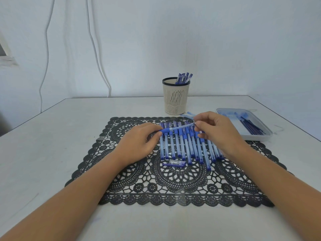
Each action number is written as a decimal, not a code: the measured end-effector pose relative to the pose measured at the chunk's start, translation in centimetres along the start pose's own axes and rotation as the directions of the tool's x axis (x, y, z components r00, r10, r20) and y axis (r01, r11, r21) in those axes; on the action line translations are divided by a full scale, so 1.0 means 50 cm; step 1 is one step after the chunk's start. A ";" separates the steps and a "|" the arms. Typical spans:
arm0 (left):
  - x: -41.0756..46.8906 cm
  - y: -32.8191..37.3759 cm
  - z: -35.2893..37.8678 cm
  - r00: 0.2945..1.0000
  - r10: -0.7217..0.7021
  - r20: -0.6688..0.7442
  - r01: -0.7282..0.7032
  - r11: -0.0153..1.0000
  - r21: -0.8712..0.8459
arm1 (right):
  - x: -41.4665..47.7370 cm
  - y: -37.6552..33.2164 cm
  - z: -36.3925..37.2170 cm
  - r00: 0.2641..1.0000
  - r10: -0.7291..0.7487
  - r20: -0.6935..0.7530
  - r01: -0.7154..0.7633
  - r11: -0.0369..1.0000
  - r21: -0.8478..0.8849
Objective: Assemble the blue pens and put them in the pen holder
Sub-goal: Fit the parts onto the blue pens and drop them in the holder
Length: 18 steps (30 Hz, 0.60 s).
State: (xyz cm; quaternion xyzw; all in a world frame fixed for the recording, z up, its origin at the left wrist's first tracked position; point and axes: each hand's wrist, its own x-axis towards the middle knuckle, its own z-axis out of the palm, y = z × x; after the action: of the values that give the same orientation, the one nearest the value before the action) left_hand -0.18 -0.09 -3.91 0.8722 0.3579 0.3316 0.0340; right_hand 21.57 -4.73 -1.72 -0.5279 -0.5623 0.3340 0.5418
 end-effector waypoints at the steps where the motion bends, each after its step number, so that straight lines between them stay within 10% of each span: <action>1: 0.000 0.003 -0.001 1.000 0.004 0.007 -0.004 1.000 -0.004 | -0.001 -0.001 0.000 1.000 0.009 0.020 -0.009 1.000 0.019; 18: -0.004 0.034 0.003 0.964 0.158 0.212 -0.199 0.962 0.187 | -0.013 -0.001 0.018 0.990 0.001 0.140 0.009 0.997 -0.072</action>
State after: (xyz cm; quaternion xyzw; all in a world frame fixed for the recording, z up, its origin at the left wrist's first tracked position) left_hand 0.83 -1.44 -3.63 0.9281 0.3051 0.2071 -0.0520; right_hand 20.61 -5.17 -1.98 -0.5216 -0.6115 0.3485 0.4822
